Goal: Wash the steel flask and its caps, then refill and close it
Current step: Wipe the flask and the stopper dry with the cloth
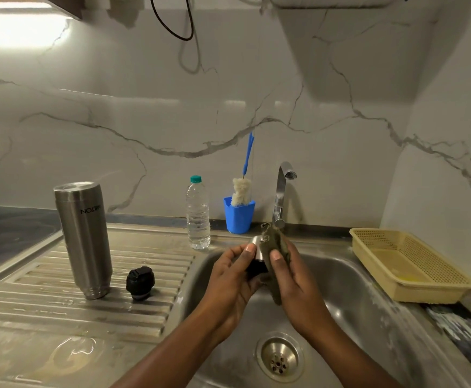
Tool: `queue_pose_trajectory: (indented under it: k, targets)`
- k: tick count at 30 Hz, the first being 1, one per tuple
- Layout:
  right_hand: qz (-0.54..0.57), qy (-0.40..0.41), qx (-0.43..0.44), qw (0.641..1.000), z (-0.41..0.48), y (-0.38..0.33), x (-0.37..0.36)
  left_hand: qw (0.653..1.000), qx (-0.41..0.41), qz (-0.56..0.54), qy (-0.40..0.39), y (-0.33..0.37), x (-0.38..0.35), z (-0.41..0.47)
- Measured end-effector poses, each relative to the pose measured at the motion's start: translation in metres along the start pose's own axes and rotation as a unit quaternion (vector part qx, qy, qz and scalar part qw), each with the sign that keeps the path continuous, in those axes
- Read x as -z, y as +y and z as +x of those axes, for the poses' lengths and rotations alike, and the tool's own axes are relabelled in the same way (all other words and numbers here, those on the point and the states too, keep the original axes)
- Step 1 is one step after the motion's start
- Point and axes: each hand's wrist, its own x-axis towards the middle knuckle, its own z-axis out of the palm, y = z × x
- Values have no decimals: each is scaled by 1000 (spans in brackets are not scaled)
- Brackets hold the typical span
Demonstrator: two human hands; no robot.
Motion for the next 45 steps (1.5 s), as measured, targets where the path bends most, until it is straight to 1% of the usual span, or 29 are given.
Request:
queue_pose_trajectory:
  k: [2,4,6,9,11,12,14,16,18,21,23,26,29,32,33,35,37,38,40,42,43,45]
  targets:
    - [39,8,-67,997,2,-2,0,1000,4,6,0,0,1,1]
    - [33,4,-105,994,2,0,0,999,-3,35,11,0,3,2]
    - [-20,5,-83,996,0,5,-1,996,-15,79,23,-1,5,2]
    - [-83,30,5,996,-1,2,-1,988,-36,148,31,0,7,2]
    - [-99,64,57,991,0,-2,2,985,-40,166,29,1,5,0]
    - [-93,77,68,990,1,-2,3,984,-40,172,22,1,3,-2]
    - [-56,96,47,993,1,-2,3,979,-45,199,2,-1,0,-4]
    - [-50,107,0,993,3,-1,3,975,-43,218,-11,-4,0,-6]
    - [-77,124,-35,989,7,5,6,980,-30,194,-18,-4,2,-6]
    - [-103,139,-31,984,6,9,8,992,-4,124,15,-5,2,-2]
    - [-111,110,-5,988,1,8,1,995,4,95,31,-7,0,0]
    - [-115,71,37,990,-2,8,-10,997,16,75,24,-7,1,-1]
    - [-54,53,12,997,0,5,-8,998,30,62,1,-5,3,-1]
    - [39,50,-61,996,2,-1,-2,999,39,37,-10,-4,1,0]
    - [35,55,-70,995,2,-1,-1,999,42,29,-4,-3,1,0]
    - [-52,77,-38,995,3,1,0,999,49,17,12,-3,1,1]
    - [-142,104,36,984,0,2,0,998,45,11,31,-2,2,4]
    - [-158,106,69,979,-1,2,0,998,40,12,36,-2,2,4]
    - [-158,91,108,977,-2,0,0,999,30,33,26,-1,0,3]
    - [-146,77,123,979,-1,-2,0,998,29,61,-1,-3,-2,-1]
    - [-142,74,122,980,-1,-2,-1,997,32,70,-12,-5,-3,-3]
    - [-116,61,85,988,1,-2,0,996,31,85,-24,-7,-1,-3]
